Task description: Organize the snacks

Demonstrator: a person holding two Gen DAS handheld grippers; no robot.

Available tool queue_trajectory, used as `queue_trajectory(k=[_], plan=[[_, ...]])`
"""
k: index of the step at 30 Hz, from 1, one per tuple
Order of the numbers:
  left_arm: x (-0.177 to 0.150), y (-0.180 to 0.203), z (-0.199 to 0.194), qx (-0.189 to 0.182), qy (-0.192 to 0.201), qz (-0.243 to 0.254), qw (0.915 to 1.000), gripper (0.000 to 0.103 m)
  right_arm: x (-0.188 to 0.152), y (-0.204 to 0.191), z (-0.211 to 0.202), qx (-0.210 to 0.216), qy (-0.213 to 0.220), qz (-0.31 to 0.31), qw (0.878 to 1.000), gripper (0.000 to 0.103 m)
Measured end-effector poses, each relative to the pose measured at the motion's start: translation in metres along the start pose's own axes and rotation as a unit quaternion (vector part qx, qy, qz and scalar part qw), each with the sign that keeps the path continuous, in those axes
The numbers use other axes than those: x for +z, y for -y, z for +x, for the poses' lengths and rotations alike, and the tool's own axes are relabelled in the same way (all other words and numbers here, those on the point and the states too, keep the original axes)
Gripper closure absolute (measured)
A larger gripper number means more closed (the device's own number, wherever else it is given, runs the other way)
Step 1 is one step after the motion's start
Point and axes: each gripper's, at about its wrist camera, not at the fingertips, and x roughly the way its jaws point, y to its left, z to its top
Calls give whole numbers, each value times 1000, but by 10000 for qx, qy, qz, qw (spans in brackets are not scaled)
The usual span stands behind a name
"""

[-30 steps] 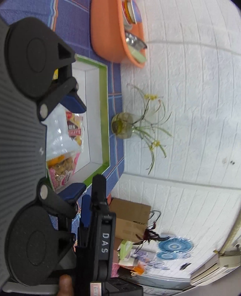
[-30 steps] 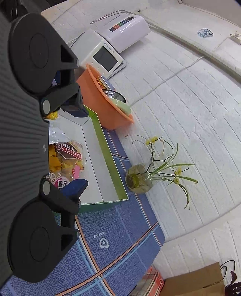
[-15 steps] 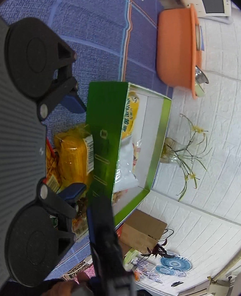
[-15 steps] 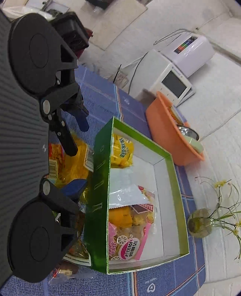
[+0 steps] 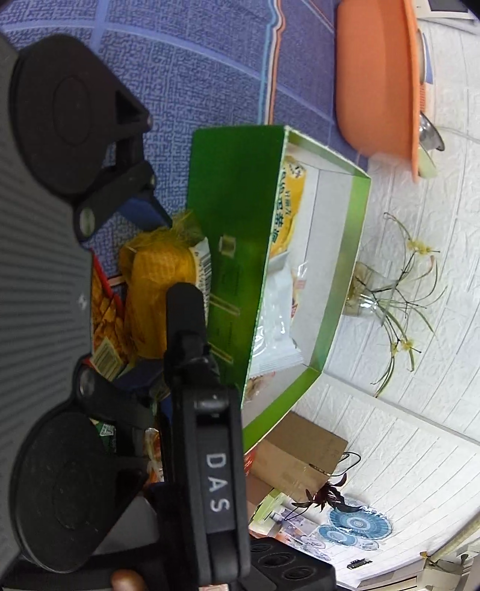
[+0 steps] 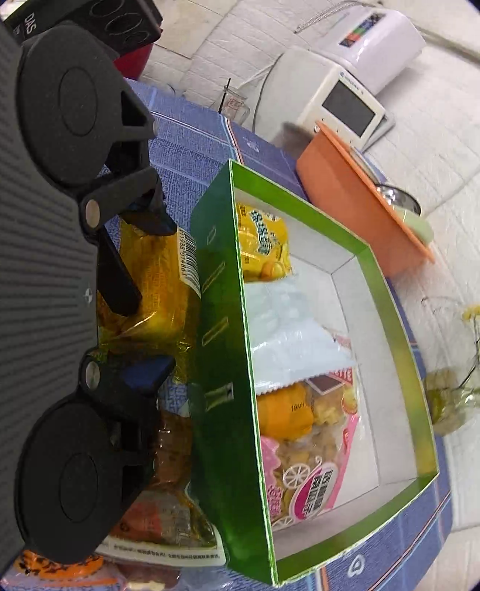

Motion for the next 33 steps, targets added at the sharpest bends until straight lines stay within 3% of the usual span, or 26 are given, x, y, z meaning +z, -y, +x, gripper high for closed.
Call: queue_trajectory(k=[12, 15, 19, 21, 25, 33], plan=[[13, 38, -83, 117, 1144, 470, 9922, 36, 3, -40, -74, 741, 974, -622, 9905, 0], [25, 50, -86, -18, 1292, 687, 9892, 36, 5, -42, -93, 671, 1370, -829, 9848, 0], [52, 78, -73, -66, 1340, 1101, 9848, 35, 9, -36, -111, 382, 2291, -1470, 9615, 0], [63, 93, -62, -48, 1327, 1345, 9820, 35, 17, -26, -116, 219, 2531, -1507, 9554, 0], [75, 119, -39, 113, 1208, 1817, 9758, 35, 31, 6, -118, 273, 2592, -1065, 9596, 0], [71, 111, 17, 247, 809, 1600, 9835, 34, 47, 59, -79, 580, 2115, -60, 9756, 0]])
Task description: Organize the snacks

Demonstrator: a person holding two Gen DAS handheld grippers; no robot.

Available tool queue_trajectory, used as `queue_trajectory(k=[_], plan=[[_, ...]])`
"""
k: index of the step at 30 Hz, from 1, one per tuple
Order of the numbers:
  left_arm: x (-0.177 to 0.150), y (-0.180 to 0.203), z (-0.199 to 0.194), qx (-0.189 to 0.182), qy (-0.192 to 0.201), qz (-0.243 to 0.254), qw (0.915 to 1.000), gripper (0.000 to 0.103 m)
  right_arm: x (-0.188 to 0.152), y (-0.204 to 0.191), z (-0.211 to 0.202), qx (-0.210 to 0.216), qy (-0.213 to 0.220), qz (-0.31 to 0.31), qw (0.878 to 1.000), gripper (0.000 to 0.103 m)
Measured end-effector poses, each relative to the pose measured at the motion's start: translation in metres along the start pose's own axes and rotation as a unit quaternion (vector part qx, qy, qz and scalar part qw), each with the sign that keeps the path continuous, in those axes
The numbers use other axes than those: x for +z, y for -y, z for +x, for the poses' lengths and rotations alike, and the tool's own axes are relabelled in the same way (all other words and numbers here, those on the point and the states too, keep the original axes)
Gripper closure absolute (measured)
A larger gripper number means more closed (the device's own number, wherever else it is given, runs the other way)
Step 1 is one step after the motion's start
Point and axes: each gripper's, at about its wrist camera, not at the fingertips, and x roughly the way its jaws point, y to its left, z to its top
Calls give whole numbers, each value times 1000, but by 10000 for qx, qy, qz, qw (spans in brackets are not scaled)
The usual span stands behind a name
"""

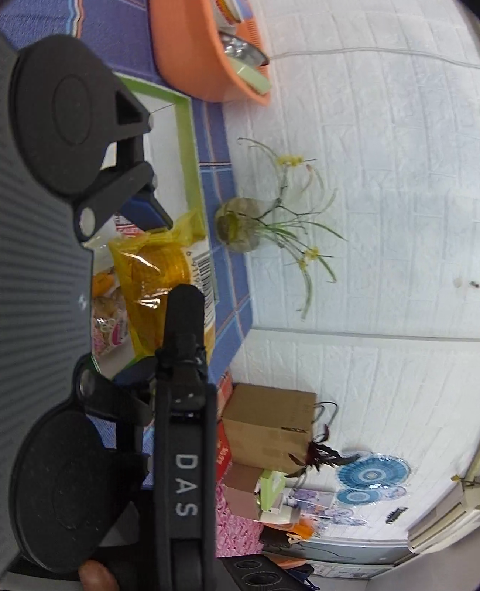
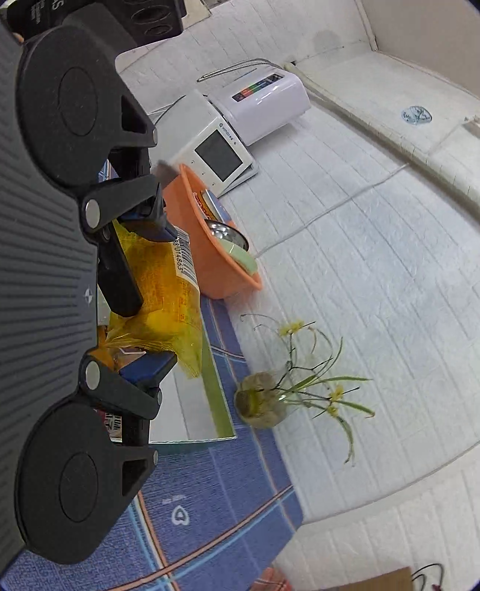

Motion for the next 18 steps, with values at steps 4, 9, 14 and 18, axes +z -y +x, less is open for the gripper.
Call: queue_trajectory(k=[4, 9, 14, 18], plan=[[-10, -13, 28, -16, -452, -261, 9986, 29, -13, 16, 13, -196, -167, 457, 9986, 0], [-14, -33, 24, 148, -599, -595, 9963, 24, -9, 16, 5, -78, -108, 609, 9981, 0], [-10, -48, 0, 284, -557, -582, 9963, 21, -3, 10, -5, -63, 106, 535, 9985, 0], [-13, -62, -10, 416, -626, -819, 9938, 20, -3, 11, -5, -99, 97, 718, 9973, 0]])
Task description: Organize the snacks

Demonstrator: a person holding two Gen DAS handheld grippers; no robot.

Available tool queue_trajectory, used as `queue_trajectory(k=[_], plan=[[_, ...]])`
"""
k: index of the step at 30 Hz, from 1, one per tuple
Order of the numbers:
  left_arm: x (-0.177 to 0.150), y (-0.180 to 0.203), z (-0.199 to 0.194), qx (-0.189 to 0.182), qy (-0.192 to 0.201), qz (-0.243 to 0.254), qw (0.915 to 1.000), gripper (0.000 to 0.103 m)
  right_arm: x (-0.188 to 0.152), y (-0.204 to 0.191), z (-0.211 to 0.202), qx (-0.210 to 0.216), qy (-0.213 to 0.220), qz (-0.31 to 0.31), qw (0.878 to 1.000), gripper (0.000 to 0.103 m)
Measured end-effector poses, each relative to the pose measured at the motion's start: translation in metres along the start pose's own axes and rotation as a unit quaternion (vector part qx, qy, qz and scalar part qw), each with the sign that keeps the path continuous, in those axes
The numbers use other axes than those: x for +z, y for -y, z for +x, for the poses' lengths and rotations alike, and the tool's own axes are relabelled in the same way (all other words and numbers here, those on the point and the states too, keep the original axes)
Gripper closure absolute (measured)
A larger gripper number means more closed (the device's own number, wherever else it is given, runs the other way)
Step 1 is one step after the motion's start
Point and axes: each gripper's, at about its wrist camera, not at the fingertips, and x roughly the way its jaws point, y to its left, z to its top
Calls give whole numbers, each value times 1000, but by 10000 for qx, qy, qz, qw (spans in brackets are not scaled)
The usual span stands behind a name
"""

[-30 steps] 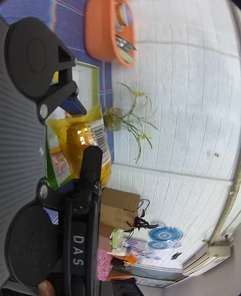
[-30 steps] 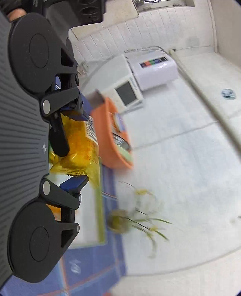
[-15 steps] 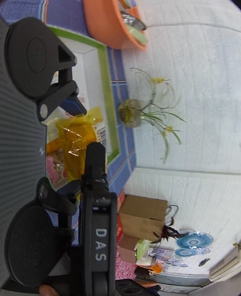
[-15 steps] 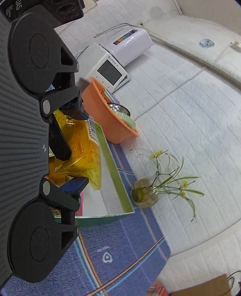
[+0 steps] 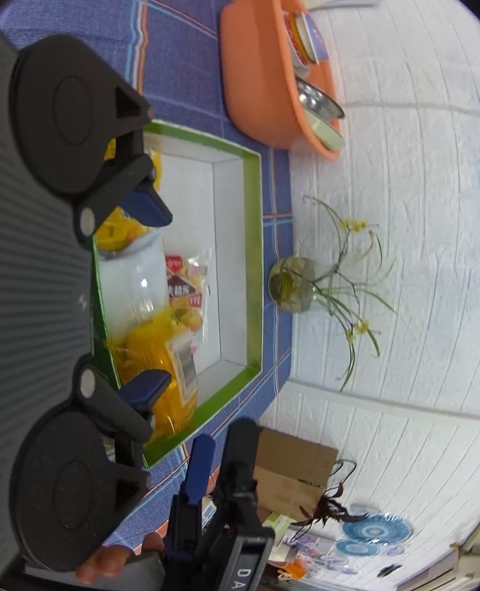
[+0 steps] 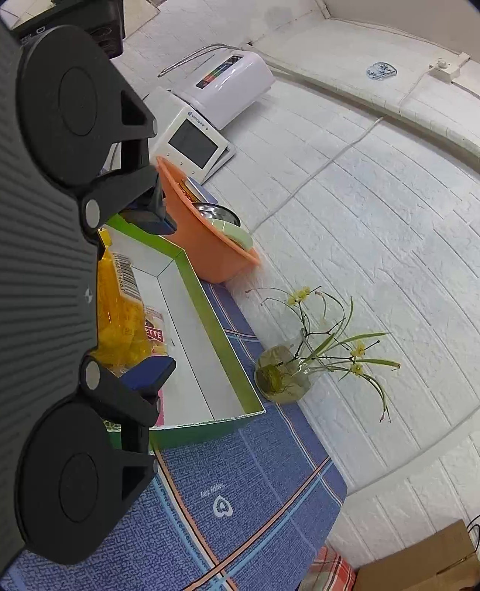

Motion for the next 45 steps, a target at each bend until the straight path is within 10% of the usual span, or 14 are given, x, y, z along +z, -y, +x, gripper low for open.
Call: queue_trajectory(k=[16, 35, 39, 45], plan=[[-100, -29, -111, 598, 555, -402, 9959, 3, 9, -14, -49, -433, 98, -391, 9983, 0], [-164, -6, -94, 894, -400, 143, 9951, 3, -90, 10, -41, -1913, -1029, -1124, 9696, 0], [-162, -3, -95, 739, -276, 260, 9965, 33, -92, 12, -47, -1843, -962, -1241, 9702, 3], [-163, -6, -103, 589, -299, 206, 9976, 36, -93, 14, -69, -1699, -854, -1147, 9750, 18]])
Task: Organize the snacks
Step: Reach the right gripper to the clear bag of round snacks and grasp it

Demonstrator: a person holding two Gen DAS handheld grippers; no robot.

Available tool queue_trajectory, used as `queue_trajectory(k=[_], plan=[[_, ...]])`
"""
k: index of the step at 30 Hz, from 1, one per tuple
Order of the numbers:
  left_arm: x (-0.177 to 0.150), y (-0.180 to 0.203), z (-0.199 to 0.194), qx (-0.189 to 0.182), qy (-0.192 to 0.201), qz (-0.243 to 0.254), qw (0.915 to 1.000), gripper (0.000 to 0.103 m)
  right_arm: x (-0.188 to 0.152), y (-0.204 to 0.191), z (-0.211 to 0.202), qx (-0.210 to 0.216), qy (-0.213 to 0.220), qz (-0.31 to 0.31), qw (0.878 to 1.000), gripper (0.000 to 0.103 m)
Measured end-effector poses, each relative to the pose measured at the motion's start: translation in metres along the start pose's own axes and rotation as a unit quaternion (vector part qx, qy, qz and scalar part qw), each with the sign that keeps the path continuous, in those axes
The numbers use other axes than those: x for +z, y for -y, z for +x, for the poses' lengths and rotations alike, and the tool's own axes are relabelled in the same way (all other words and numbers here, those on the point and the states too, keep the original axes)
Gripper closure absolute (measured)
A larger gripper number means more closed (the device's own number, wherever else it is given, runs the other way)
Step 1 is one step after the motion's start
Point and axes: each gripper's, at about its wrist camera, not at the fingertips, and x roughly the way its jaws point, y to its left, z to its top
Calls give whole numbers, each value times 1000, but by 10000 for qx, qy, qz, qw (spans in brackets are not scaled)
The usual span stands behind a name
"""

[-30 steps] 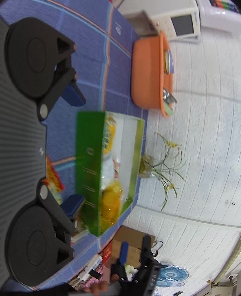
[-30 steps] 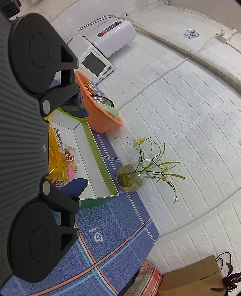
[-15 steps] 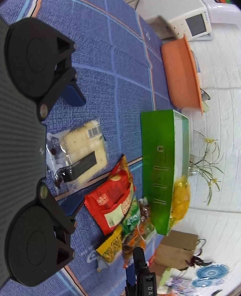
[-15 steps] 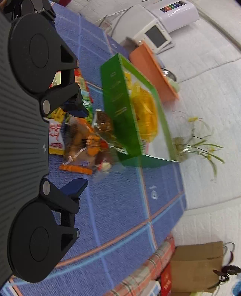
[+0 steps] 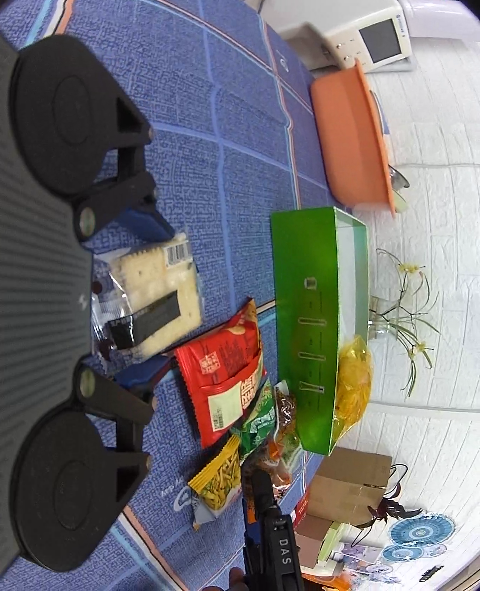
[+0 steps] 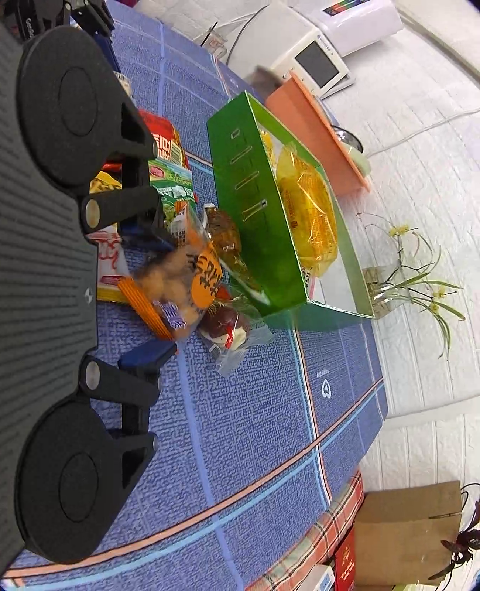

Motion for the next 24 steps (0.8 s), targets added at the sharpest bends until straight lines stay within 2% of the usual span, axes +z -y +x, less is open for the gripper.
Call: queue_trajectory(k=[4, 6, 11, 13, 14, 15, 17, 19, 20, 21, 24], plan=[[-5, -9, -15, -125, -24, -252, 9996, 36, -7, 7, -21, 126, 186, 182, 9996, 22], [-8, -12, -24, -70, 26, -294, 9995, 36, -11, 9, -31, 162, 315, 287, 9990, 30], [-5, -19, -43, -27, 197, -371, 9991, 36, -18, 7, -45, 179, 526, 353, 9978, 39], [-4, -19, -47, -4, 271, -369, 9990, 36, -21, 3, -50, 199, 641, 308, 9973, 49], [-4, -20, -48, 1, 287, -374, 9989, 36, -22, 2, -52, 241, 694, 272, 9969, 63], [-3, -21, -49, -6, 288, -391, 9988, 36, -23, 2, -54, 275, 732, 275, 9966, 68], [-3, -21, -48, -36, 262, -396, 9989, 36, -23, 2, -54, 366, 695, 258, 9966, 68], [-4, -22, -46, -63, 222, -410, 9989, 36, -23, 5, -51, 432, 611, 395, 9964, 53], [-5, -22, -45, -87, 201, -422, 9989, 36, -23, 8, -49, 481, 557, 503, 9960, 31], [-6, -22, -45, -106, 184, -446, 9988, 36, -23, 11, -47, 553, 538, 643, 9949, 1], [-6, -22, -43, -118, 165, -455, 9988, 36, -22, 12, -41, 365, 584, 854, 9940, 0]])
